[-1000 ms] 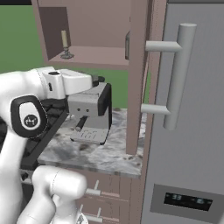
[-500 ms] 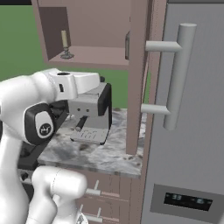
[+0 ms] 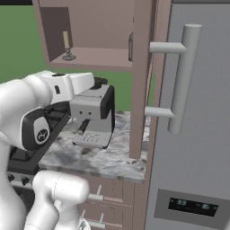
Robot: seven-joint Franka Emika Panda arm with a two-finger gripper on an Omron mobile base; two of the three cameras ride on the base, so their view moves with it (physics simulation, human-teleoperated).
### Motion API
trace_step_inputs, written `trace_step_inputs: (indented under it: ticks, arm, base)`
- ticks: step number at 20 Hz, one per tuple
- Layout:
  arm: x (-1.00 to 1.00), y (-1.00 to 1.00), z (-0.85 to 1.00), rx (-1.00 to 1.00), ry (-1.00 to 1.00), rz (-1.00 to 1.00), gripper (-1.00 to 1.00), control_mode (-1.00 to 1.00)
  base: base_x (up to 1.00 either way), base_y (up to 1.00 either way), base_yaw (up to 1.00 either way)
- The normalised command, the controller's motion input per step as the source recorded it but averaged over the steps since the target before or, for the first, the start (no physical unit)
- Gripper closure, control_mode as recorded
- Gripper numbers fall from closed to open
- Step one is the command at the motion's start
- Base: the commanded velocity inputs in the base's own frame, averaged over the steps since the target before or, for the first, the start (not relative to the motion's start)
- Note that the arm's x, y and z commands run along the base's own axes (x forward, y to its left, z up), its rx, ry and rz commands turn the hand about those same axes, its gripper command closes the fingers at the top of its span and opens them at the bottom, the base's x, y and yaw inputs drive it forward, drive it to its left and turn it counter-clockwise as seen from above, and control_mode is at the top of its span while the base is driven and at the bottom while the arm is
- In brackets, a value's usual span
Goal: Get the candle and the liquor from the cabinet and move them to the dining counter.
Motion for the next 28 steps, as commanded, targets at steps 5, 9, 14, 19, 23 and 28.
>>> trace_step_inputs:
  ticks: [5,9,14,19,23,28]
  arm:
    - [0.00,0.20,0.08,0.07,0.07,0.00,-1.00,-1.00]
    - [0.00,0.10,0.00,0.04,0.01,0.00,-1.00,-1.00]
    - [0.02,0.23,0.07,0.02,0.00,0.00,-1.00,-1.00]
    - [0.00,0.26,0.07,0.03,0.00,0.00,-1.00,-1.00]
    - [0.00,0.13,0.00,0.09,0.00,0.00,-1.00,-1.00]
    - [0.00,0.00,0.00,0.14,0.00,0.00,-1.00,-1.00]
  base:
    - [0.00,0.00,0.00]
    - [0.00,0.00,0.00]
    - [0.00,0.00,0.00]
    - [0.00,0.00,0.00]
    - [0.00,0.00,0.00]
    - [0.00,0.00,0.00]
